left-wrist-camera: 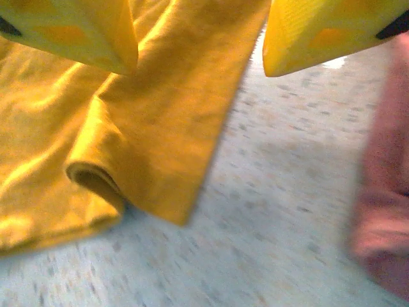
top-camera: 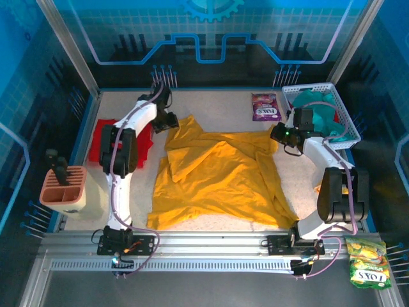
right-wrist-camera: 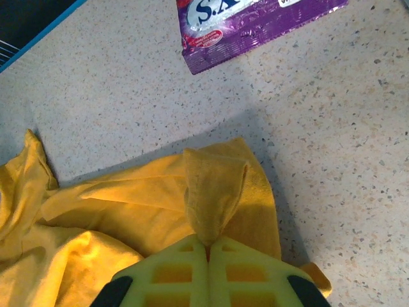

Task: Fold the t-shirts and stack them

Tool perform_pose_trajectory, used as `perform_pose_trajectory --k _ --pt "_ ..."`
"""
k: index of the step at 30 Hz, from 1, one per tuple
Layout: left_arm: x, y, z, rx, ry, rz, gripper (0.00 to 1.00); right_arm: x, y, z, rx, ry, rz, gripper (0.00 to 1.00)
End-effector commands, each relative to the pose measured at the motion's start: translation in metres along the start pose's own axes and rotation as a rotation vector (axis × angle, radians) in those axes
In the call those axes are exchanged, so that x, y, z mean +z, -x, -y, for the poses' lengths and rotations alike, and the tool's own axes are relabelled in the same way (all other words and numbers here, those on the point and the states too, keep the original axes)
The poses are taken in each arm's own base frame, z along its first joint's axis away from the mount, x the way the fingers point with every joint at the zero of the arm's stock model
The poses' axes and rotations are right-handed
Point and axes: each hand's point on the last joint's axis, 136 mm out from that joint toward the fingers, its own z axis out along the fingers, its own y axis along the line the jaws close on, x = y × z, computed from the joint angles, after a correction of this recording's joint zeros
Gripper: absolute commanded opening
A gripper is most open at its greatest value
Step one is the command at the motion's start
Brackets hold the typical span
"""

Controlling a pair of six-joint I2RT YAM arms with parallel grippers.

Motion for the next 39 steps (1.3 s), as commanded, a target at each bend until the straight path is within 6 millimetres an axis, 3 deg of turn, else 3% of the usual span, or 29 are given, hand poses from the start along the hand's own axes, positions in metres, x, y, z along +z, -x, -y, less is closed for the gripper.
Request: perform_pose_trajectory --k 1,6,10,17,22,25,28,32,39 --pt "-0.010 0.010 -0.017 -0.016 -0.005 -0.008 0.48 0.003 0.006 -0.010 -0.007 0.030 -0.004 0.00" --pt "0.017 0.007 -0.015 -0.019 -0.016 -0.047 0.41 0.003 0.006 -0.010 -0.004 0.027 -0.008 0.00" --pt "0.032 0.008 -0.008 -0.027 -0.042 -0.042 0.46 0.002 0.006 -0.009 -0.008 0.017 -0.005 0.00" --pt "0.048 0.007 0.008 -0.013 -0.063 -0.045 0.46 0.007 0.004 -0.008 -0.001 0.021 -0.019 0.00" --pt "0.062 0.004 0.011 -0.012 -0.045 -0.066 0.38 0.012 0.006 -0.007 0.000 0.005 -0.025 0.00" --pt "0.063 0.008 0.011 -0.023 -0.037 -0.055 0.23 0.012 0.012 -0.003 0.006 -0.030 -0.019 0.00" --pt "0.057 0.019 0.010 -0.031 -0.009 -0.027 0.00 0.014 0.024 -0.004 0.004 -0.055 -0.011 0.00" --pt "0.036 0.042 0.011 -0.025 0.003 0.037 0.00 0.018 0.043 -0.011 0.000 -0.055 0.001 0.00" --pt "-0.033 0.098 0.007 -0.030 -0.026 0.190 0.00 0.020 0.083 -0.031 -0.001 -0.022 0.059 0.00"
